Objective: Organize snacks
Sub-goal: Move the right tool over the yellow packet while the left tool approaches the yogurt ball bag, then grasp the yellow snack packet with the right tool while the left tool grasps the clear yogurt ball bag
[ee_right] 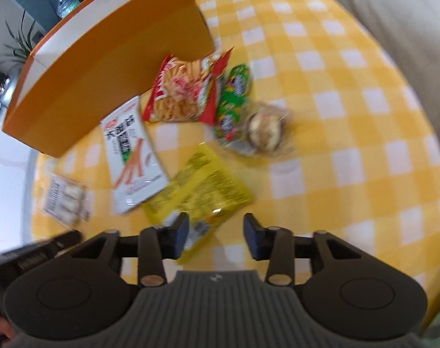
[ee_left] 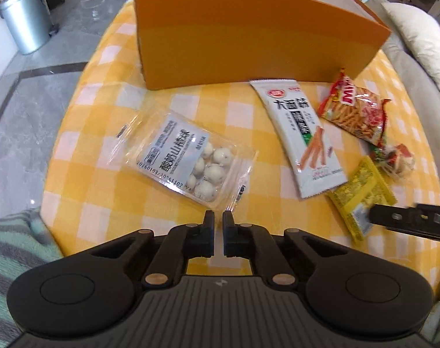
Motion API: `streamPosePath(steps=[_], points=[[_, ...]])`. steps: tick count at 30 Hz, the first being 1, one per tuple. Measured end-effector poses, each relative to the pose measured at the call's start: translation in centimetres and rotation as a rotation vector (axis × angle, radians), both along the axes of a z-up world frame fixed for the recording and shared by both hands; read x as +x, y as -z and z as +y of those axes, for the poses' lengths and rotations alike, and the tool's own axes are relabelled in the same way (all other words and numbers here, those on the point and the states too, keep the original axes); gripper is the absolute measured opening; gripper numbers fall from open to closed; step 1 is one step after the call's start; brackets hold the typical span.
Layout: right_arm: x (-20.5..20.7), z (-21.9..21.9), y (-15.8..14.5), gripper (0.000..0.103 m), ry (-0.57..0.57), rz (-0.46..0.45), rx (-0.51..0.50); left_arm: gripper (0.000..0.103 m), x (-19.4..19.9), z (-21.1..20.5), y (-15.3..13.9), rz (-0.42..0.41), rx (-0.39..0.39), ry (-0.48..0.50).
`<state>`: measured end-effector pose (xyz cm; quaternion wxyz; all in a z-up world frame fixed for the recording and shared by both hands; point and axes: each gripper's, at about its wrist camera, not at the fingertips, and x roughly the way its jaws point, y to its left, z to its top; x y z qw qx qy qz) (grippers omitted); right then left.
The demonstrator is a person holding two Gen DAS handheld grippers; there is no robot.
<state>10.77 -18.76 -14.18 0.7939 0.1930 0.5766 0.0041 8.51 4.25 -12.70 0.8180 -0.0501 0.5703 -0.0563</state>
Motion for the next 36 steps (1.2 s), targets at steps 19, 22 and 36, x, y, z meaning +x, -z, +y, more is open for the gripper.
streamPosePath(steps=[19, 22, 36], points=[[3.2, 5.0, 0.8, 0.057, -0.044, -0.057, -0.235, 0.031, -1.1, 1.1, -0.9, 0.088, 0.076, -0.052], [2.5, 4.7, 0.7, 0.054, -0.070, -0.069, -0.236, 0.065, -0.8, 1.2, -1.5, 0.042, 0.031, -0.108], [1.1, 4.2, 0.5, 0.054, -0.135, -0.089, -0.242, 0.084, 1.8, 0.5, -0.4, 0.060, -0.037, -0.391]])
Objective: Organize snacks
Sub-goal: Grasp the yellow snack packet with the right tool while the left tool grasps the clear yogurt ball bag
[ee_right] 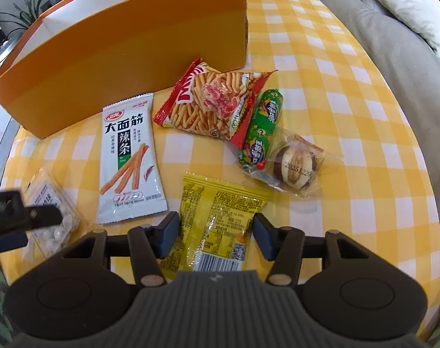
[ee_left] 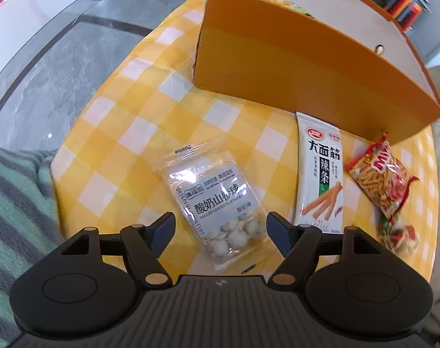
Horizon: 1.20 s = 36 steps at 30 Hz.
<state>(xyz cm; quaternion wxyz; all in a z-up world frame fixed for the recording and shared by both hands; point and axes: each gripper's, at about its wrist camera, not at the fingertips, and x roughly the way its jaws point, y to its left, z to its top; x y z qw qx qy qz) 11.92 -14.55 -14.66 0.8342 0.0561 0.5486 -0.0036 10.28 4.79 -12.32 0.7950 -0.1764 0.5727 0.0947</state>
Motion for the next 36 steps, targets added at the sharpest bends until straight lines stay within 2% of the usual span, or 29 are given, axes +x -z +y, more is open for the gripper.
streamPosePath(steps=[6, 11, 16, 18, 22, 30, 31, 34, 36], points=[[-0.6, 0.2, -0.1, 0.054, -0.053, -0.012, -0.008, 0.086, 1.5, -1.4, 0.5, 0.007, 0.086, 0.057], [-0.9, 0.2, -0.3, 0.054, -0.088, -0.006, -0.005, 0.080, 1.4, -3.2, 0.8, -0.035, 0.153, 0.241], [-1.1, -0.4, -0.4, 0.054, -0.089, -0.001, 0.026, 0.080, 0.1, -3.9, 0.8, -0.053, 0.108, 0.408], [-1.1, -0.6, -0.4, 0.055, -0.081, -0.001, 0.037, 0.083, -0.2, -3.8, 0.9, -0.041, 0.099, 0.388], [-1.0, -0.8, -0.4, 0.061, -0.069, -0.004, 0.058, 0.086, -0.2, -3.0, 1.0, -0.033, 0.060, 0.284], [-1.4, 0.8, -0.3, 0.066, -0.119, -0.022, -0.020, 0.085, 0.4, -4.2, 1.2, 0.009, 0.120, 0.195], [-1.4, 0.9, -0.2, 0.066, -0.121, -0.024, -0.030, 0.085, 0.3, -4.3, 1.0, 0.010, 0.128, 0.192], [-1.5, 1.1, -0.2, 0.062, -0.134, -0.032, -0.059, 0.072, 0.1, -4.8, 0.8, -0.008, 0.146, 0.207], [-1.6, 1.1, -0.3, 0.060, -0.143, -0.037, -0.073, 0.070, -0.2, -4.8, 0.7, -0.021, 0.154, 0.218]])
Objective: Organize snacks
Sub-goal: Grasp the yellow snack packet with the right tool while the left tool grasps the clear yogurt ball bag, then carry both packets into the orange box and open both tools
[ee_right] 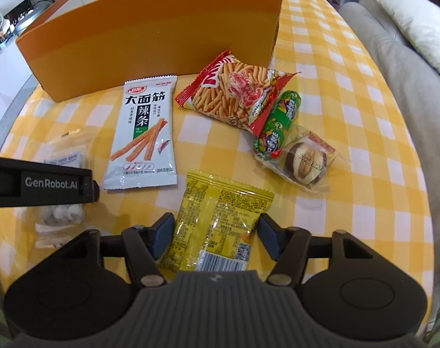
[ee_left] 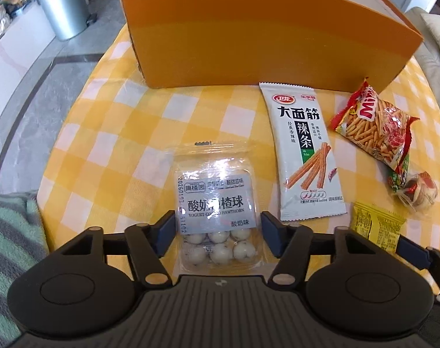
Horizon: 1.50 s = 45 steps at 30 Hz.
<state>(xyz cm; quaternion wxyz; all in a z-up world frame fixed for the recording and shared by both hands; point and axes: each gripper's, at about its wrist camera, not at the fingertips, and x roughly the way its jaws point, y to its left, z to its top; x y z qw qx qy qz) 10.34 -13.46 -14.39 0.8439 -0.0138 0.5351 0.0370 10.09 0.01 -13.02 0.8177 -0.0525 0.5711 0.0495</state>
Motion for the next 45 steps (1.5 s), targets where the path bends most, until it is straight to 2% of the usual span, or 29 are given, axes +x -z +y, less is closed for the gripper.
streamPosePath(steps=[5, 15, 25, 29, 34, 39, 42, 45], points=[[-0.1, -0.2, -0.1, 0.054, -0.006, -0.005, 0.001, 0.067, -0.2, -0.1, -0.1, -0.011, 0.003, 0.030], [-0.6, -0.5, -0.8, 0.053, -0.026, -0.005, 0.021, 0.064, -1.0, 0.8, -0.6, -0.028, -0.040, 0.065], [-1.3, -0.7, -3.9, 0.053, -0.032, -0.060, 0.068, 0.064, -2.0, 0.8, -4.0, -0.107, -0.071, 0.100], [-1.4, -1.0, -5.9, 0.053, -0.048, -0.122, 0.074, 0.064, -2.0, 0.6, -6.1, -0.165, -0.075, 0.134], [-1.4, -0.5, -8.6, 0.053, -0.119, -0.249, 0.000, 0.064, -1.2, 0.7, -9.0, -0.237, -0.072, 0.180], [-0.3, -0.8, -11.4, 0.053, -0.178, -0.341, -0.016, 0.064, 0.7, 1.1, -11.9, -0.306, -0.062, 0.220], [1.0, -1.1, -13.0, 0.053, -0.215, -0.380, -0.003, 0.064, 2.1, 1.3, -13.6, -0.343, -0.065, 0.249], [2.8, -1.4, -14.5, 0.053, -0.253, -0.387, 0.063, 0.064, 4.0, 1.6, -15.0, -0.358, -0.095, 0.268]])
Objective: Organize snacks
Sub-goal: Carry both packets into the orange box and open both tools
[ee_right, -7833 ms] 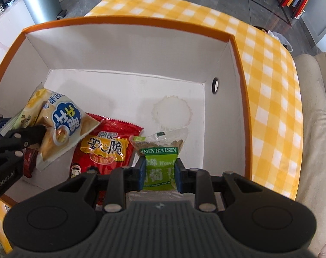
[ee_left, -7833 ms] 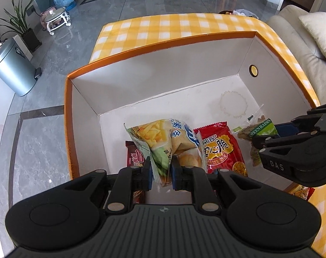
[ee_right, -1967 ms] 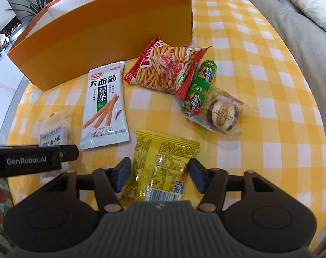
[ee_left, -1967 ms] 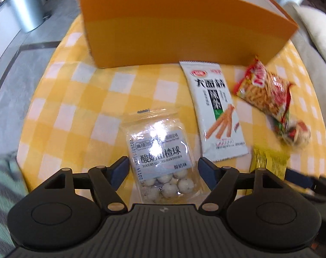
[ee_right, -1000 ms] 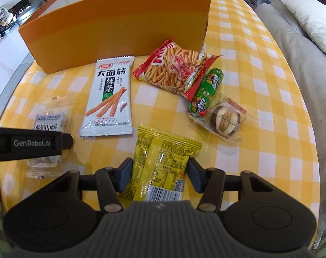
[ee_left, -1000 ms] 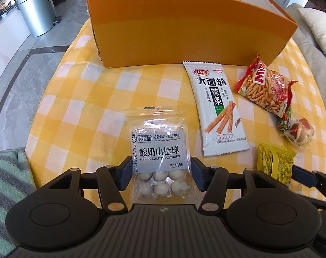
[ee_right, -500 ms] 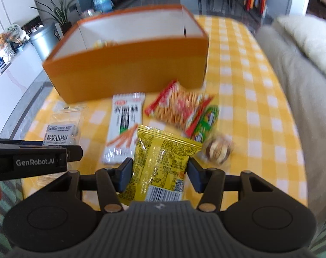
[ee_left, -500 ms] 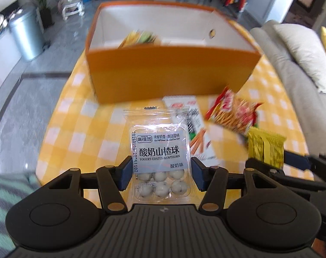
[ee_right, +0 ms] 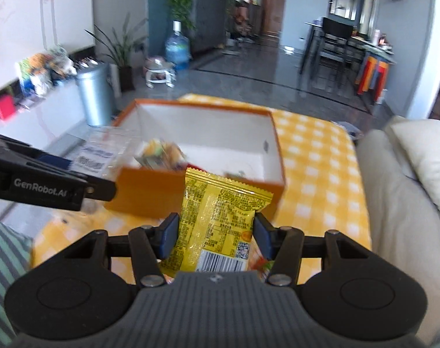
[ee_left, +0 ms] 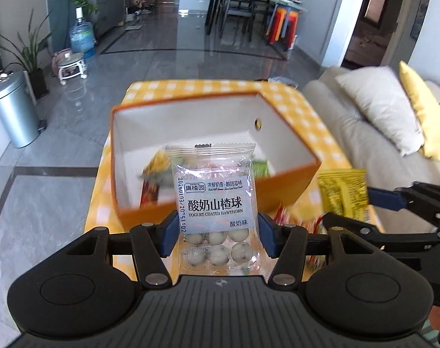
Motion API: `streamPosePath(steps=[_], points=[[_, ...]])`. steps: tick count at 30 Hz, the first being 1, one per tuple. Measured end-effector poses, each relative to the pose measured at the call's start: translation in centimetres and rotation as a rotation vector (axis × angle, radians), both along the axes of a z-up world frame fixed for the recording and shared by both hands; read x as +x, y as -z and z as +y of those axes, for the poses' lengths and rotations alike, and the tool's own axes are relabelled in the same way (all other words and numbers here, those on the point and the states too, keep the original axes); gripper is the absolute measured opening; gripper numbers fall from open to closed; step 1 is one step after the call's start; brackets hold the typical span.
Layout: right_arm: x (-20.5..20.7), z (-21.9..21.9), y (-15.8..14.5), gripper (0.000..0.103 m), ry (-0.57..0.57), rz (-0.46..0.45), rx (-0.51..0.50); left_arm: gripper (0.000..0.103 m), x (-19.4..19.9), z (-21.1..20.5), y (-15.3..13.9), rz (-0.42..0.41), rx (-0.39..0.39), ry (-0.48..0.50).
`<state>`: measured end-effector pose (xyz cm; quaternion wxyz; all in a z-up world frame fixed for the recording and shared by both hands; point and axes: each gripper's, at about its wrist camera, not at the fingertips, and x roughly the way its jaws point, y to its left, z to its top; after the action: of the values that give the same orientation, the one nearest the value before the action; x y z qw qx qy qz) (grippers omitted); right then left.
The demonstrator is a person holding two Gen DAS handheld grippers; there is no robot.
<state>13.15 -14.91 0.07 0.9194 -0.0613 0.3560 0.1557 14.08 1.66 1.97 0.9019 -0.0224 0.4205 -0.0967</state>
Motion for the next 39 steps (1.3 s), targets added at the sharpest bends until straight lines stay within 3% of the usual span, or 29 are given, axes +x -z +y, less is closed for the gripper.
streamPosePath(steps=[6, 13, 23, 31, 39], points=[[5.0, -0.2, -2.0, 0.053, -0.067, 0.026, 0.081, 0.064, 4.1, 0.1, -1.6, -0.013, 0.019, 0.043], [12.0, 0.6, -1.6, 0.053, -0.088, 0.060, 0.089, 0.064, 10.1, 0.1, -0.3, 0.078, -0.012, 0.072], [19.6, 2.4, 3.5, 0.053, -0.186, 0.183, -0.118, 0.064, 16.5, -1.9, 5.5, 0.226, 0.041, 0.115], [22.0, 3.5, 7.2, 0.053, -0.262, 0.219, -0.256, 0.064, 19.7, -3.2, 7.9, 0.279, 0.127, 0.125], [23.2, 4.4, 8.8, 0.053, -0.273, 0.235, -0.338, 0.065, 20.8, -4.2, 9.3, 0.319, 0.194, 0.131]])
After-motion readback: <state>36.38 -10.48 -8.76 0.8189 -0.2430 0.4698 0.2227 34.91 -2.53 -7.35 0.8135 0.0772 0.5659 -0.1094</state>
